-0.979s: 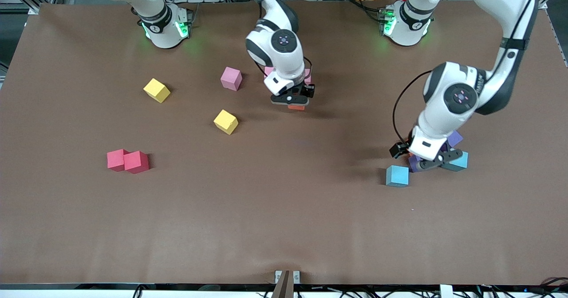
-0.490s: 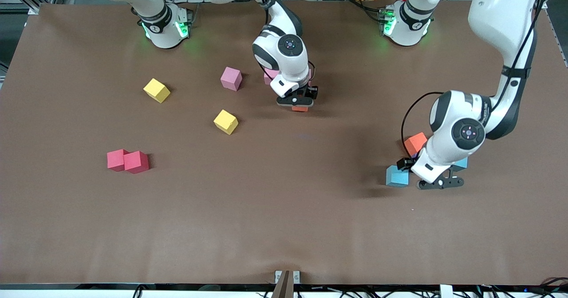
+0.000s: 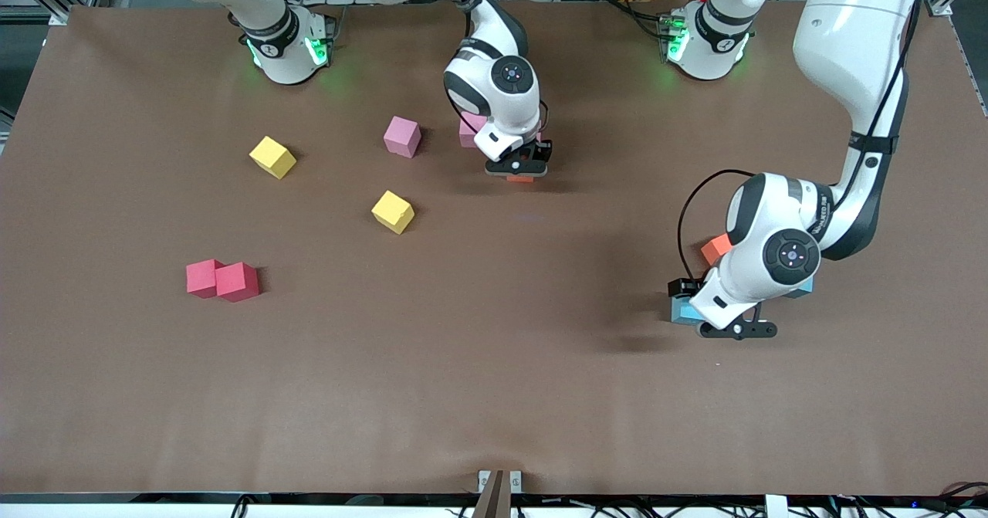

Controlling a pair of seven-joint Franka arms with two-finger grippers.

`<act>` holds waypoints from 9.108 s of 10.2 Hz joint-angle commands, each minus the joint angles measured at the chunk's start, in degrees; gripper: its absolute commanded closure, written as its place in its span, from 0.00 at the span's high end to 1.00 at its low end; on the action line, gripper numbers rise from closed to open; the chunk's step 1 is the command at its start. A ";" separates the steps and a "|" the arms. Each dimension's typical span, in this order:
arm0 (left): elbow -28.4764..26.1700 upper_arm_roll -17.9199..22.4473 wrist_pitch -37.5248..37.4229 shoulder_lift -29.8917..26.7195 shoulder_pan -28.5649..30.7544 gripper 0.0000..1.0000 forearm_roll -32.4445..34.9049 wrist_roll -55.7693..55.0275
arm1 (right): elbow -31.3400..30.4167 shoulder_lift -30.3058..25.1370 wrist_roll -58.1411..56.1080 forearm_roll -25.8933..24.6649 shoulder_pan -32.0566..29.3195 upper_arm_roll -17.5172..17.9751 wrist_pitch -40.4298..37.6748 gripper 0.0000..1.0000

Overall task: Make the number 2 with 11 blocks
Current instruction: 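Place orange against the lilac with the right gripper while the left gripper reaches blue, then grasp the blue cube with the left gripper while the right gripper reaches yellow, then grasp yellow with the right gripper while the left gripper carries blue toward orange, then place blue below orange with the left gripper while the right gripper carries yellow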

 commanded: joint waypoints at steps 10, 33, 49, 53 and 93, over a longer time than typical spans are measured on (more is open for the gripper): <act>3.86 1.86 -0.91 4.01 -1.71 1.00 -2.00 6.54 | -0.76 -0.08 2.32 2.11 -0.12 0.90 0.53 1.00; -0.88 -1.39 2.34 1.47 -9.08 0.08 -5.52 -18.30 | -21.30 -22.23 -62.25 -6.66 -34.39 10.21 -5.31 1.00; -14.43 -16.16 10.69 -2.67 -16.30 0.06 -4.91 -44.34 | -33.28 -19.59 -81.52 -6.66 -40.56 12.06 16.17 0.43; -14.52 -17.48 10.78 -2.67 -16.74 0.06 -1.75 -44.52 | -31.79 -21.08 -80.74 -6.66 -41.17 11.71 15.91 0.24; -14.95 -19.49 10.34 -8.19 -12.81 1.00 4.41 -45.14 | -25.64 -26.36 -52.48 -6.31 -36.17 10.92 2.81 0.22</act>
